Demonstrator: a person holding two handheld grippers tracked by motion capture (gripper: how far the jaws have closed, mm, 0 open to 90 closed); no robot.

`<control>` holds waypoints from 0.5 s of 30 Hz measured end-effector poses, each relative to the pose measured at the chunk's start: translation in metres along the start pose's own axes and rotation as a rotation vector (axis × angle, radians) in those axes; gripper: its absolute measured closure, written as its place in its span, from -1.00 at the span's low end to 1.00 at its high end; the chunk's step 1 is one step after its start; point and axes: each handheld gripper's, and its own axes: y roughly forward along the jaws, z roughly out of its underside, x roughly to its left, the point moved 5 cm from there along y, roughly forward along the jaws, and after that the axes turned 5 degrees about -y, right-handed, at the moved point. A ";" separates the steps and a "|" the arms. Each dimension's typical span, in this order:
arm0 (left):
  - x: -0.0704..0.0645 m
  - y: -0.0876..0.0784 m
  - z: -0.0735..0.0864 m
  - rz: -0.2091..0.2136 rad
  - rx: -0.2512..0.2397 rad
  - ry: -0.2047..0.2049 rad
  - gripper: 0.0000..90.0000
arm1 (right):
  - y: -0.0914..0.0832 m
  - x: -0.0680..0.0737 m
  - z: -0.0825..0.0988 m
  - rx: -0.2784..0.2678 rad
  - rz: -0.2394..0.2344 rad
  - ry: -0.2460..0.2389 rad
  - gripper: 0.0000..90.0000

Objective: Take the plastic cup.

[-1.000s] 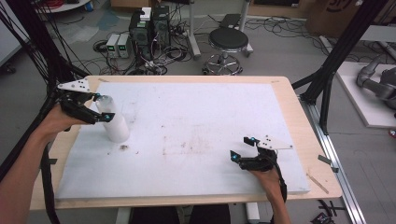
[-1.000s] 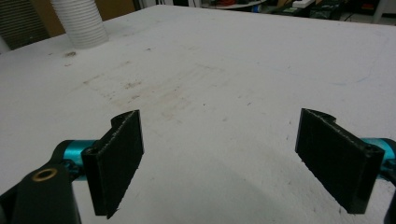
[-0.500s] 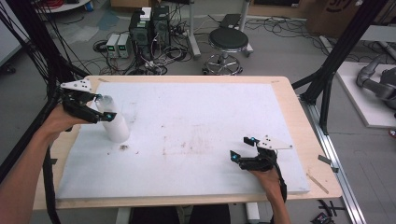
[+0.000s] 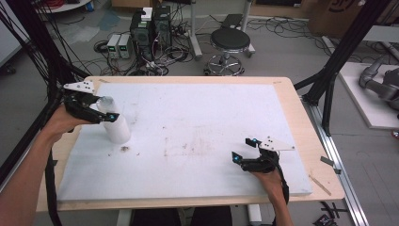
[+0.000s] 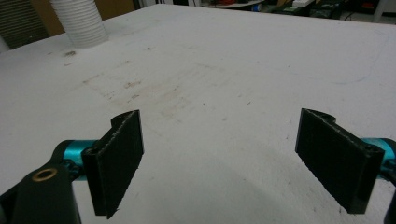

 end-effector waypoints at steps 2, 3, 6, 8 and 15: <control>0.000 0.000 0.000 0.001 0.002 -0.001 -0.36 | 0.000 0.000 0.000 -0.001 0.001 -0.002 -0.67; 0.000 0.000 0.000 0.002 0.002 0.002 -0.34 | 0.000 0.000 0.000 0.000 0.001 -0.001 -0.67; 0.000 -0.001 0.000 0.000 0.000 0.001 -0.30 | 0.000 0.000 0.000 -0.001 0.001 -0.002 -0.67; -0.001 -0.001 0.000 0.000 0.000 0.006 -0.27 | 0.000 0.000 0.000 0.000 0.000 -0.002 -0.67; -0.002 -0.001 0.000 -0.007 0.003 0.008 -0.24 | 0.000 0.000 0.000 0.001 0.000 -0.001 -0.67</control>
